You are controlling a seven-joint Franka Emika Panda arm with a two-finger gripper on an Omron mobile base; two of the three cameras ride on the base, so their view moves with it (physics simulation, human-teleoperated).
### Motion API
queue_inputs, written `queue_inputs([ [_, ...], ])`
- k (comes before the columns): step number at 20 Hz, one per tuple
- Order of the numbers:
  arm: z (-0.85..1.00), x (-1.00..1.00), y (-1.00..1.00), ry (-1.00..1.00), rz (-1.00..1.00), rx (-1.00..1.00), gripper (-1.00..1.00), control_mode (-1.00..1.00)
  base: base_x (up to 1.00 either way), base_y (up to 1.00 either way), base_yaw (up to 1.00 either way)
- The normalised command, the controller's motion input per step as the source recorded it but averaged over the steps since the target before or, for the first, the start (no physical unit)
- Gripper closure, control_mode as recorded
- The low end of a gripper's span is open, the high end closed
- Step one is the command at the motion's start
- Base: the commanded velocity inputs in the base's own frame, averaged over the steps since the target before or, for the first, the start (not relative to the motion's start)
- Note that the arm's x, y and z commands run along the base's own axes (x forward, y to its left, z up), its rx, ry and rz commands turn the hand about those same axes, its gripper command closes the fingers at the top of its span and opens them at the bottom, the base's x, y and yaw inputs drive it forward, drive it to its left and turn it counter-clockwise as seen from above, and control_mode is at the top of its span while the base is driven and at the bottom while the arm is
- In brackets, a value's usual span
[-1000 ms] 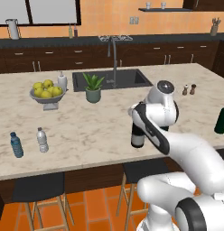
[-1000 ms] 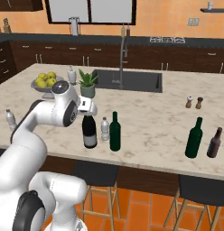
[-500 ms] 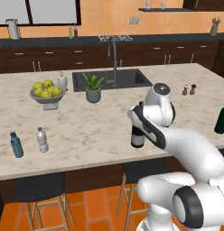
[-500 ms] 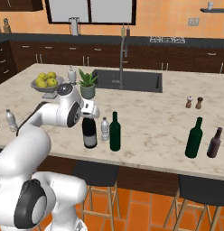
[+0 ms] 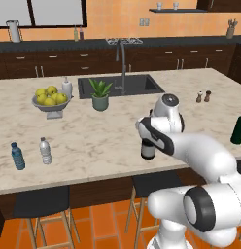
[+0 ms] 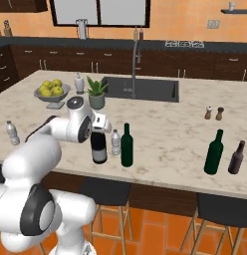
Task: Move the plastic bottles in the middle to the plastics group, and the glass bottles in the middle to the glass group.
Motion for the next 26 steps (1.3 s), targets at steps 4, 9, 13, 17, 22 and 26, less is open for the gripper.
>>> queue_inputs([
  [4, -0.08, 0.18, 0.00, 0.03, 0.00, 0.00, -1.00, -1.00, 0.00, 0.00, 0.00],
  [9, -0.13, 0.20, 0.00, 0.02, 0.00, 0.00, -1.00, -1.00, 0.00, 0.00, 0.00],
  [13, -0.18, 0.09, 0.00, 0.00, 0.00, 0.00, -1.00, -1.00, 0.00, 0.00, 0.00],
  [17, -0.14, 0.01, 0.00, 0.00, 0.00, 0.00, -1.00, -1.00, 0.00, 0.00, 0.00],
  [22, 0.00, 0.00, 0.00, 0.00, 0.00, 0.00, 1.00, -1.00, 0.00, 0.00, 0.00],
  [26, 0.00, 0.00, 0.00, 0.00, 0.00, 0.00, 1.00, -1.00, 0.00, 0.00, 0.00],
])
